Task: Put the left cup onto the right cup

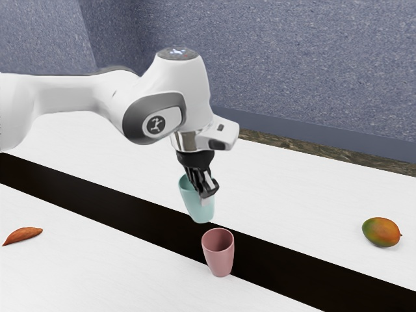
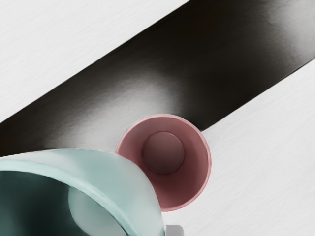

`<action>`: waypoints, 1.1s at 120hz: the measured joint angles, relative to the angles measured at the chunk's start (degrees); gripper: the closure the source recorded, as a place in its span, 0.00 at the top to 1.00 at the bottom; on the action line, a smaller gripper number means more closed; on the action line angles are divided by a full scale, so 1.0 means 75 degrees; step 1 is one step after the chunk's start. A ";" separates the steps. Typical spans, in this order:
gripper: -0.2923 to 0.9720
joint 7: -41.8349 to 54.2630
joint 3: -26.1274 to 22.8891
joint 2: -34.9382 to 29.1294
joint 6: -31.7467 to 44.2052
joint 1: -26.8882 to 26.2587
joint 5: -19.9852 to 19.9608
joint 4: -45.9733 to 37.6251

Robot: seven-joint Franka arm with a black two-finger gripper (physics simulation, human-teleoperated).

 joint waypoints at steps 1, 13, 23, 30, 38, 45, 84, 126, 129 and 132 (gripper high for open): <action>0.15 -0.0018 -0.0009 0.0013 0.0004 -0.0018 0.0001 -0.0004; 0.15 -0.0222 -0.0140 0.0186 0.0042 -0.0202 0.0003 -0.0017; 0.15 -0.0369 -0.0249 0.0331 0.0064 -0.0335 0.0008 0.0007; 0.15 -0.0459 -0.0279 0.0477 0.0083 -0.0409 0.0007 0.0062; 0.15 -0.0552 -0.0300 0.0617 0.0100 -0.0310 0.0009 0.0139; 0.15 -0.0631 -0.0304 0.0608 0.0111 -0.0053 0.0011 0.0149; 0.15 -0.0971 -0.0507 0.0563 0.0124 0.0372 0.0017 0.0139; 0.15 -0.1220 -0.0614 0.0729 0.0152 0.0232 0.0037 0.0145; 0.15 -0.1237 -0.0621 0.0762 0.0162 0.0235 0.0042 0.0145; 0.15 -0.1253 -0.0625 0.0783 0.0169 0.0222 0.0046 0.0146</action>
